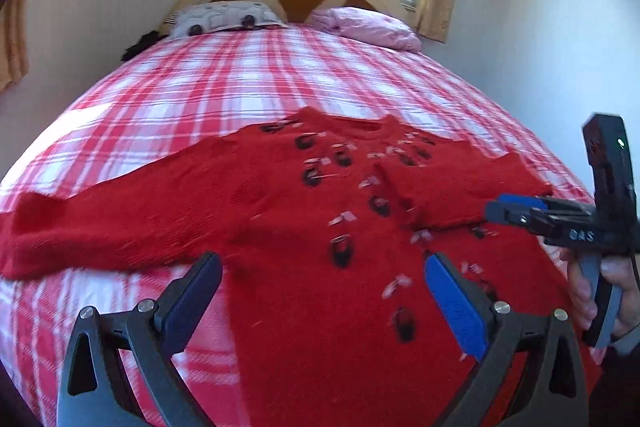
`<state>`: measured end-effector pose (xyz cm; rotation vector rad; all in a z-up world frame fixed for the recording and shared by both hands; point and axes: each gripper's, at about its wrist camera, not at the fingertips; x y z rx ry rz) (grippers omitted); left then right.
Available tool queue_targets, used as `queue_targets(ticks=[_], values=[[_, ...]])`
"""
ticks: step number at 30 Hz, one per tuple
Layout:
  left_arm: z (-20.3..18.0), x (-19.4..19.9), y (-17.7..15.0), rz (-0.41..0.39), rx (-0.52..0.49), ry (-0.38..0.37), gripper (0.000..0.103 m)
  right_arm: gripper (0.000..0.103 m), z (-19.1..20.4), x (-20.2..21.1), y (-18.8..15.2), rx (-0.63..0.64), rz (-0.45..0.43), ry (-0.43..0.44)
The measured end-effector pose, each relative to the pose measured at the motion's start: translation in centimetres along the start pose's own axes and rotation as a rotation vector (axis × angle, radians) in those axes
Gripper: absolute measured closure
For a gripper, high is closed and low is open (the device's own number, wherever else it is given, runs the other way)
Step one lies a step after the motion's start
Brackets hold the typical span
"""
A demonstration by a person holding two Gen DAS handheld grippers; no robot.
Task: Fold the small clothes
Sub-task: 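Lift the sleeve with the right gripper and fold it across the sweater body, then grasp the other sleeve cuff with the left gripper and lift it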
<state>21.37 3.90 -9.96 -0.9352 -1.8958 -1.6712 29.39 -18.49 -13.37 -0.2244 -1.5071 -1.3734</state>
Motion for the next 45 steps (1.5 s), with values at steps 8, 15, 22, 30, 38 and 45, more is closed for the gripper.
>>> queue_targets(ticks=[8,15,22,30,38,45], values=[[-5.7,-7.4,5.0,0.124,-0.036,-0.074,0.02,0.032,-6.7,6.8,-3.9,-0.195,-0.14,-0.092],[-6.8,-14.0,6.7,0.261,0.028,-0.097,0.04,0.032,-7.3,8.2,-5.8,-0.21,-0.21,-0.119],[-6.1,-13.0,8.0,0.198,0.064,-0.148,0.098,0.032,-8.6,8.1,-7.7,-0.238,-0.205,-0.118],[-1.0,-7.3,10.3,0.073,0.114,-0.136,0.098,0.028,-9.3,8.2,-8.1,-0.258,-0.21,-0.122],[3.6,-8.3,8.0,0.123,0.172,-0.083,0.098,0.028,-7.6,6.8,-6.9,-0.179,-0.146,-0.103],[4.4,-10.2,6.4,0.167,0.2,-0.088,0.098,0.028,-7.3,5.8,-1.9,-0.118,-0.145,-0.093]])
Point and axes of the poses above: each gripper's, at about its wrist camera, not at the fingertips, and x roughly against the way its jaws point, z to its left, y to its top, and after that the axes turned 5 degrees about z, right-handed
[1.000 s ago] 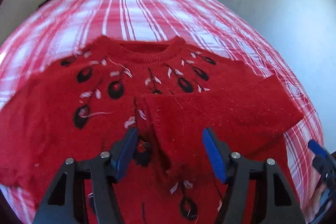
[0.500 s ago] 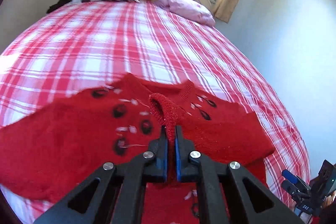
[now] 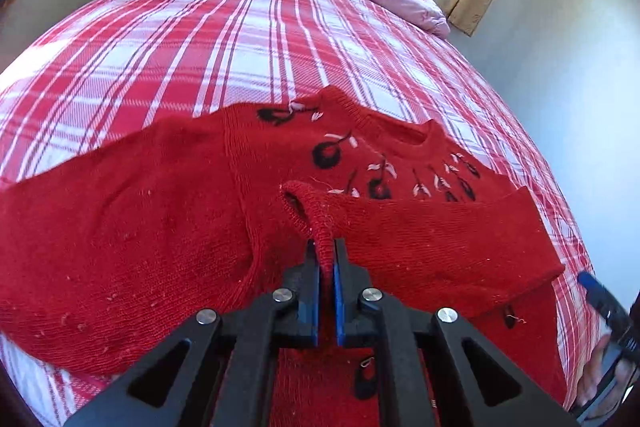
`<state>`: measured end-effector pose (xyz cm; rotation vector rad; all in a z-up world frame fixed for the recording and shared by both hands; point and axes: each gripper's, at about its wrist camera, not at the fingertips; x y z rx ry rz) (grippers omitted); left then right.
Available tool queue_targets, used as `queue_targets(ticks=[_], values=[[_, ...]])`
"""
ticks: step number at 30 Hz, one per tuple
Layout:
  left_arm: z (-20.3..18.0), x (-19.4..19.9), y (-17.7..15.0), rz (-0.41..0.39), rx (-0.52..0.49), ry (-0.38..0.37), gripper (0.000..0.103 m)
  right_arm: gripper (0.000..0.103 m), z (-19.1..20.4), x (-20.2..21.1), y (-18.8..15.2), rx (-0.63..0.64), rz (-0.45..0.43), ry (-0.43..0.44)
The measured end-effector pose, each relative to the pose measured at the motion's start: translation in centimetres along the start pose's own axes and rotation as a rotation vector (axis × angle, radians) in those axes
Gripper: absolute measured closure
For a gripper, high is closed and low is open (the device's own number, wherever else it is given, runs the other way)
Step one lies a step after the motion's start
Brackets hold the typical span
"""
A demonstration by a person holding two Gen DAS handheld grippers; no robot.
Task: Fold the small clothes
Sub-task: 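Grasp the other sleeve cuff with the left gripper and lift it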
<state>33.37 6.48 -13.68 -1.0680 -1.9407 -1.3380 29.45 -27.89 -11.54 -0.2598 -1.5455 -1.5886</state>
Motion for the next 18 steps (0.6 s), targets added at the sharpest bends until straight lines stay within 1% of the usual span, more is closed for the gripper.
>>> queue_targets(ticks=[1,3,4,6,7,9,11,12,14,16,17,18], values=[[0.1,-0.1,-0.1,-0.001,0.0,-0.003,0.098,0.028,-0.2,-0.7,0.8,-0.005,0.003,0.016],[0.3,-0.1,-0.3,-0.004,-0.007,-0.005,0.098,0.027,-0.4,-1.9,1.5,-0.007,0.023,0.006],[0.4,-0.2,-0.4,-0.003,-0.012,-0.008,0.098,0.025,-0.6,-3.0,1.7,-0.001,0.06,0.004],[0.7,-0.2,-0.8,0.002,-0.013,-0.008,0.097,0.025,-1.3,-5.9,1.5,-0.016,0.179,0.005],[0.8,0.0,-1.1,0.004,-0.015,-0.01,0.097,0.025,-1.6,-6.7,1.1,-0.023,0.2,-0.015],[1.0,0.4,-1.4,0.003,-0.028,-0.008,0.097,0.026,-1.3,-6.3,0.5,0.012,0.175,-0.027],[0.8,1.4,-2.1,-0.012,-0.066,0.0,0.097,0.026,-0.7,-4.9,0.2,0.01,0.151,-0.04],[0.5,2.0,-2.5,-0.029,-0.096,0.015,0.096,0.026,-0.4,-4.2,0.2,0.003,0.137,-0.035],[0.2,2.5,-2.9,-0.05,-0.134,0.051,0.096,0.026,0.6,-2.9,0.0,0.008,0.113,0.002],[0.0,2.0,-3.1,-0.043,-0.158,0.083,0.096,0.023,2.1,-3.3,-0.1,0.054,0.13,0.001],[0.1,1.5,-3.0,-0.032,-0.162,0.097,0.096,0.02,2.7,-4.1,-0.3,0.086,0.156,-0.017],[0.3,1.0,-2.7,-0.023,-0.163,0.112,0.096,0.02,3.2,-5.0,-0.3,0.105,0.182,-0.037]])
Point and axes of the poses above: each gripper's, at about its wrist camera, not at the fingertips, and x roughly against the way its jaws point, z to its left, y to its top, and after that the axes turned 5 degrees about z, right-handed
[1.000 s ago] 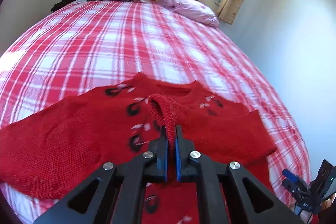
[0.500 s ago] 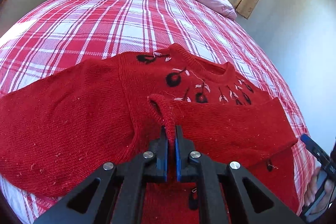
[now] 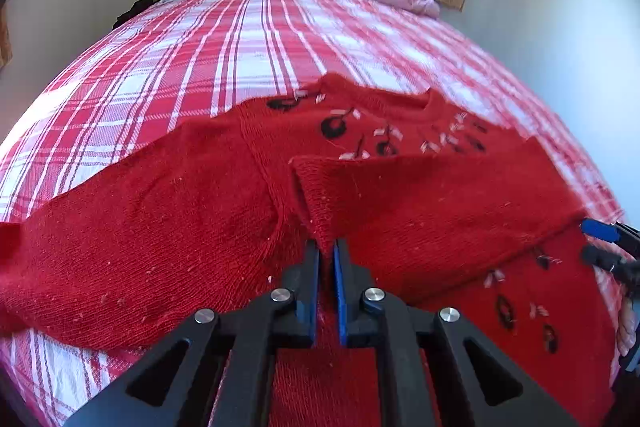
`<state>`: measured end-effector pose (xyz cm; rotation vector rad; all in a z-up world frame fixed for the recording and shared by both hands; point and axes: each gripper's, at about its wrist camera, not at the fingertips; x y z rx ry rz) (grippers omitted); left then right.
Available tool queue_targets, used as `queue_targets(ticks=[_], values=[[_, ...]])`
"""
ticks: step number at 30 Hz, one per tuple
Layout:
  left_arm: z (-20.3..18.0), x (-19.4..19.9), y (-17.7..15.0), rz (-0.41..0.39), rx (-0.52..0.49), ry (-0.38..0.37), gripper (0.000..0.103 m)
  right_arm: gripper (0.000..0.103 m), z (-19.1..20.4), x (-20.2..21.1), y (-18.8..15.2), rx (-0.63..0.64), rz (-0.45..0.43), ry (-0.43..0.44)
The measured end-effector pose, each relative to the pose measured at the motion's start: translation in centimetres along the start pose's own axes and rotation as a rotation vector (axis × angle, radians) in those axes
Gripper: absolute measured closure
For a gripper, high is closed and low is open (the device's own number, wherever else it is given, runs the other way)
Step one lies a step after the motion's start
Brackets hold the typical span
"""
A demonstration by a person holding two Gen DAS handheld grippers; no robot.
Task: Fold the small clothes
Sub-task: 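Grasp the other sleeve cuff with the left gripper and lift it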
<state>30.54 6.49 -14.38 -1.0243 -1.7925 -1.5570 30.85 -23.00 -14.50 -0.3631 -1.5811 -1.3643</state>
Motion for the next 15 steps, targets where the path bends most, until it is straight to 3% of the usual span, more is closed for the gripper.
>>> queue_targets(ticks=[2,4,6,9,15], values=[[0.5,-0.5,0.4,0.01,0.014,0.018,0.096,0.021,0.6,-2.3,-0.1,0.006,0.086,-0.04],[1.3,0.5,0.6,0.002,0.056,-0.021,0.096,0.021,0.9,-2.2,-0.4,-0.006,0.073,-0.064],[1.8,2.0,0.5,-0.038,0.052,-0.045,0.095,0.021,1.2,-1.2,-0.8,-0.012,0.063,-0.016],[3.2,3.5,-0.3,-0.046,0.025,0.012,0.095,0.021,2.1,-0.2,-1.5,0.016,0.06,0.013],[8.0,5.4,-3.0,-0.041,0.079,0.059,0.095,0.021,2.9,-0.3,-2.9,0.025,0.093,0.023]])
Point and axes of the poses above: each gripper's, at about its wrist camera, not at the fingertips, and x roughly against the way its jaws point, z to its left, y to its top, and after that the axes turned 5 degrees about z, right-handed
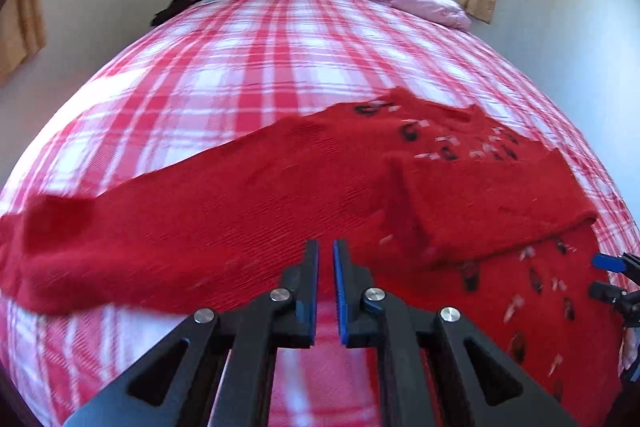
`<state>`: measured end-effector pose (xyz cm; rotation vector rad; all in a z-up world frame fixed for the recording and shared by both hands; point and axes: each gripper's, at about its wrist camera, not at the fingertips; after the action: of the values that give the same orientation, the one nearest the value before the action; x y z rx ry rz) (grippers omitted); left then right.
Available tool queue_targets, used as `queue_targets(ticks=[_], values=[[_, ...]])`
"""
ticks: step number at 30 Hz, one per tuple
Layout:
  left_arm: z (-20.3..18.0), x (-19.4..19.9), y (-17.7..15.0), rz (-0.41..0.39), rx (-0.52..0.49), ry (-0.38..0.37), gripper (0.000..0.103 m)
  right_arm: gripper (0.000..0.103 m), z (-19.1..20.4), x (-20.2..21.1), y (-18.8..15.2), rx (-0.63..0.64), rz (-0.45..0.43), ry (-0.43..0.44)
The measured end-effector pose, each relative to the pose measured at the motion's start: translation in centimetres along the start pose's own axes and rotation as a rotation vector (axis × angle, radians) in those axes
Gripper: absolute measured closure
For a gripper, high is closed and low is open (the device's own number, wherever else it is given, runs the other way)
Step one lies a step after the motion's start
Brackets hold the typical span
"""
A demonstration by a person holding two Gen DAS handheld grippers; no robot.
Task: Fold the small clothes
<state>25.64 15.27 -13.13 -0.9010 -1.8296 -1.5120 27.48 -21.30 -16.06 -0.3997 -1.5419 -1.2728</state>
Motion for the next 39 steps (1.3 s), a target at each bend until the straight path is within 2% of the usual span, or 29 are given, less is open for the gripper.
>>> queue_targets(ticks=[3,9,13,16,20,24,26,27,29,31,32,34,37,39], values=[[2.9,1.4,-1.4,-0.013,0.017,0.057,0.095,0.021,0.4,0.1,-0.9,-0.011,0.01,0.009],[8.9,4.4,-3.8,-0.054,0.063,0.234,0.095,0.02,3.3,0.4,-2.9,0.019,0.003,0.016],[12.1,5.5,-4.9,-0.058,0.126,0.285,0.095,0.021,6.9,0.1,-4.0,0.095,0.009,0.052],[15.0,5.7,-5.7,-0.04,0.195,0.339,0.095,0.021,9.0,0.0,-4.5,0.161,0.01,0.065],[18.8,6.5,-7.2,-0.033,0.303,0.368,0.095,0.021,10.2,0.1,-4.7,0.19,0.006,0.083],[23.5,7.4,-8.7,-0.028,0.47,0.381,0.095,0.021,10.4,-0.1,-4.8,0.184,0.004,0.066],[25.5,7.6,-9.2,-0.01,0.586,0.427,0.095,0.021,10.5,-0.2,-5.0,0.183,0.005,0.055],[26.2,7.7,-9.4,-0.004,0.606,0.434,0.094,0.021,10.5,-0.3,-5.0,0.183,0.005,0.056],[27.4,7.9,-9.8,-0.006,0.639,0.434,0.082,0.021,10.8,-0.5,-5.1,0.188,0.008,0.054],[28.4,8.6,-10.2,-0.05,0.694,0.406,0.036,0.021,11.2,-0.6,-5.2,0.202,0.007,0.041],[28.8,9.2,-10.3,-0.106,0.716,0.351,0.031,0.021,11.4,-0.7,-5.2,0.211,0.009,0.037],[29.3,9.9,-10.4,-0.18,0.738,0.274,0.03,0.021,11.7,-1.0,-5.2,0.22,0.015,0.036],[30.6,10.0,-9.8,-0.212,0.785,0.214,0.03,0.021,12.1,-1.2,-5.2,0.226,0.017,0.036],[31.6,9.3,-9.6,-0.205,0.813,0.218,0.03,0.021,12.2,-1.3,-5.1,0.226,0.012,0.039]])
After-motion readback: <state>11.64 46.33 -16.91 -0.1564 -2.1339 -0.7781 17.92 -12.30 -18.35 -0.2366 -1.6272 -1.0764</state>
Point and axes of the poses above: each gripper's, at about its wrist camera, not at the fingertips, and x roughly against the way its jaws point, z to its left, y to its top, and after that the axes turned 5 degrees about z, right-handed
